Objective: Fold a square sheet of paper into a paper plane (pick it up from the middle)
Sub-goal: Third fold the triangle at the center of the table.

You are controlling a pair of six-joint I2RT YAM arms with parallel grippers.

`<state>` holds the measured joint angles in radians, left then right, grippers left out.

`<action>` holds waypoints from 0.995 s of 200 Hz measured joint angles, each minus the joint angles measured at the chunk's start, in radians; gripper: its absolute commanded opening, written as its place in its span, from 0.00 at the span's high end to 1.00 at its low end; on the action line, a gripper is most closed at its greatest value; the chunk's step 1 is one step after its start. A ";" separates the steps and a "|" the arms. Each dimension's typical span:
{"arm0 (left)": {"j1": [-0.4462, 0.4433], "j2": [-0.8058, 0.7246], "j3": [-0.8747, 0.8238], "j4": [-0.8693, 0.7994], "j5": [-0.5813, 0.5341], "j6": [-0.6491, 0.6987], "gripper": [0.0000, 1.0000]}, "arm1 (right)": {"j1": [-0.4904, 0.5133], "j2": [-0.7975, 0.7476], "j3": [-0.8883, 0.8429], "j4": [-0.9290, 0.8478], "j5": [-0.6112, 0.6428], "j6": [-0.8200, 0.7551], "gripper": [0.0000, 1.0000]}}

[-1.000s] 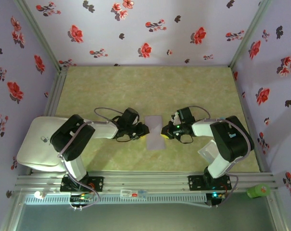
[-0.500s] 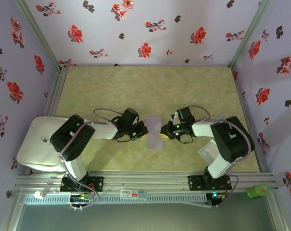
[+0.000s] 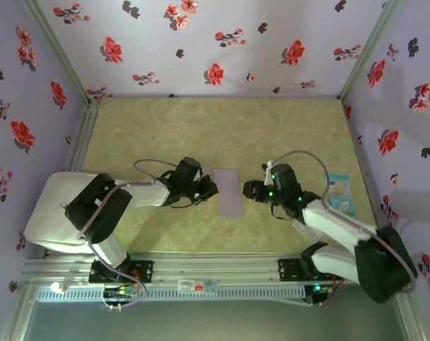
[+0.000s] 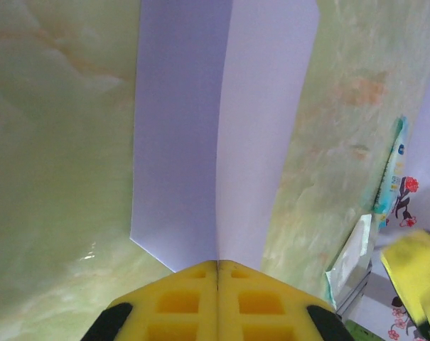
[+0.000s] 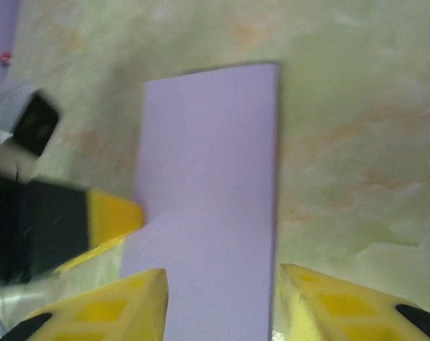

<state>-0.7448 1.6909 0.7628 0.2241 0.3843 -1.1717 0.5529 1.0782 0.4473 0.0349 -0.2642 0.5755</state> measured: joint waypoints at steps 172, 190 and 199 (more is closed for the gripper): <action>0.004 0.000 0.000 0.000 0.013 -0.016 1.00 | 0.686 0.151 -0.117 0.286 0.641 -0.742 0.37; 0.004 0.000 0.000 -0.001 0.013 -0.020 1.00 | 0.695 0.201 -0.114 0.326 0.692 -0.759 0.37; 0.004 0.000 0.000 -0.002 0.013 -0.020 1.00 | 0.697 0.221 -0.114 0.351 0.713 -0.760 0.37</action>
<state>-0.7410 1.6909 0.7628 0.2226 0.3973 -1.1915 1.2495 1.2995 0.3328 0.3862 0.4492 -0.1848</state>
